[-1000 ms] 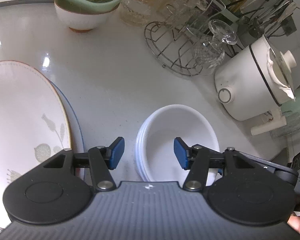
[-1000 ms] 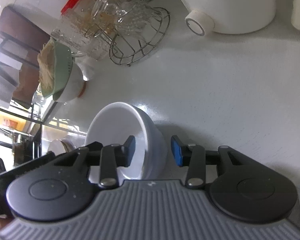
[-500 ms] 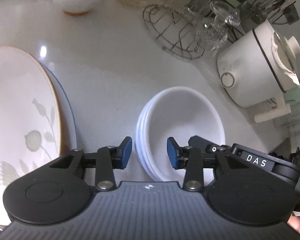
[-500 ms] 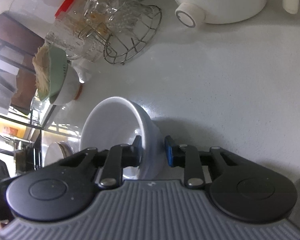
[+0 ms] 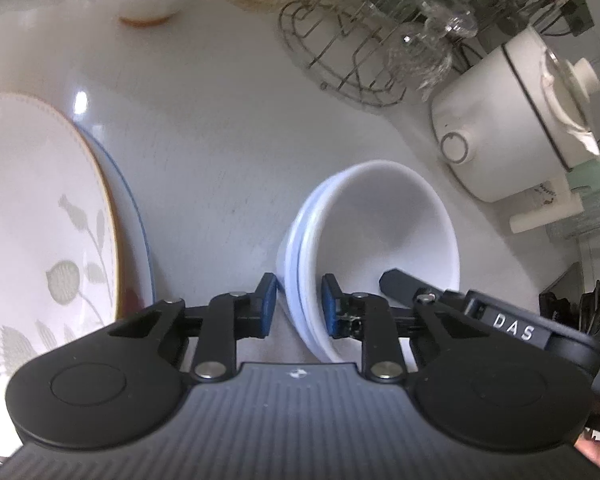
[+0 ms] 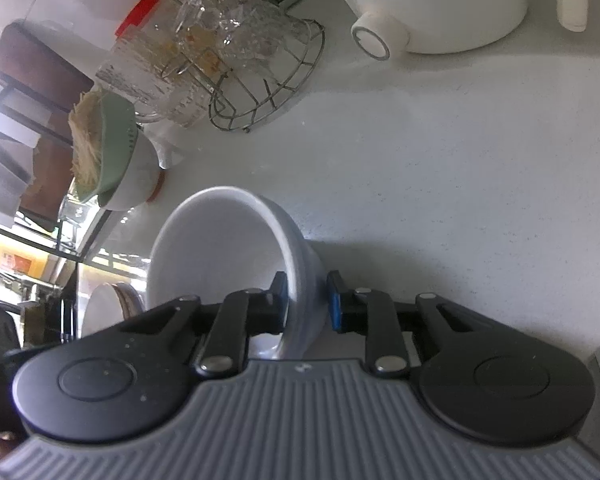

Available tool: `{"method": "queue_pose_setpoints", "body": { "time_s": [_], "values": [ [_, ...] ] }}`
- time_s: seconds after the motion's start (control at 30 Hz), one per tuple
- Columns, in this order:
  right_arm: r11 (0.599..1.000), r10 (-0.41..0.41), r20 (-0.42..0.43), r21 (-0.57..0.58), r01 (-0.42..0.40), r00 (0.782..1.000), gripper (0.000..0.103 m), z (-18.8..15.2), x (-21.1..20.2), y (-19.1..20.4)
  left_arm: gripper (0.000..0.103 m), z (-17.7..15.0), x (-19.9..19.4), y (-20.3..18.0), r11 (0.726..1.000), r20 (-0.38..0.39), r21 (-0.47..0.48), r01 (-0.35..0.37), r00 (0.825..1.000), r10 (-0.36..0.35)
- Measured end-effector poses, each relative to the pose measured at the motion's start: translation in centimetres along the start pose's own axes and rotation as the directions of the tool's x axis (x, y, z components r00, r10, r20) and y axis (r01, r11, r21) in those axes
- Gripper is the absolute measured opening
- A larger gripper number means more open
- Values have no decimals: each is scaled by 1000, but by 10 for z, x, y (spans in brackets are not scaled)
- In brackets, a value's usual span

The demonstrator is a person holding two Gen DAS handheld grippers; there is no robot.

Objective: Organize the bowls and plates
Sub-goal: 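Grasp the rim of the nested bowl stack with the left gripper and lift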

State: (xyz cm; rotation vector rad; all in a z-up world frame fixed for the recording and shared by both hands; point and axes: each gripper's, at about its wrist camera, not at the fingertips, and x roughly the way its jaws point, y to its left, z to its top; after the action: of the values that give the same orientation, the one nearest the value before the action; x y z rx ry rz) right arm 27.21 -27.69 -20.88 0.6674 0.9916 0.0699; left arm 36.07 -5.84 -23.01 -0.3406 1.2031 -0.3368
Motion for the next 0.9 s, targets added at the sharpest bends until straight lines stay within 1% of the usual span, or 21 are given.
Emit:
{"method": "queue_pose_setpoints", "body": {
  "time_s": [0.1, 0.2, 0.33, 0.47, 0.6, 0.73, 0.9],
  "values": [
    [1000, 4, -2, 9, -4, 1000, 22, -1, -4, 0, 27, 1, -5, -3, 1000, 5, 14, -7, 1000, 7],
    [1000, -2, 11, 4, 2, 1000, 21, -3, -10, 5, 27, 0, -11, -4, 1000, 11, 20, 1, 1000, -1],
    [1000, 0, 29, -2, 0, 1000, 21, -6, -22, 11, 27, -4, -27, 0, 1000, 13, -3, 22, 1000, -22],
    [1000, 6, 47, -13, -6, 999, 21, -14, -37, 20, 27, -13, -44, 2, 999, 25, -13, 30, 999, -29],
    [999, 4, 66, -37, -2, 998, 21, -26, -48, 28, 27, -24, -58, 0, 1000, 39, 10, 27, 999, -27],
    [999, 12, 73, -47, -8, 997, 21, -35, -59, 32, 27, -34, -72, -1, 1000, 46, 7, 30, 998, -31],
    [997, 22, 78, -69, -17, 997, 21, -42, -74, 36, 27, -42, -90, -4, 999, 76, -3, 33, 997, -33]
  ]
}}
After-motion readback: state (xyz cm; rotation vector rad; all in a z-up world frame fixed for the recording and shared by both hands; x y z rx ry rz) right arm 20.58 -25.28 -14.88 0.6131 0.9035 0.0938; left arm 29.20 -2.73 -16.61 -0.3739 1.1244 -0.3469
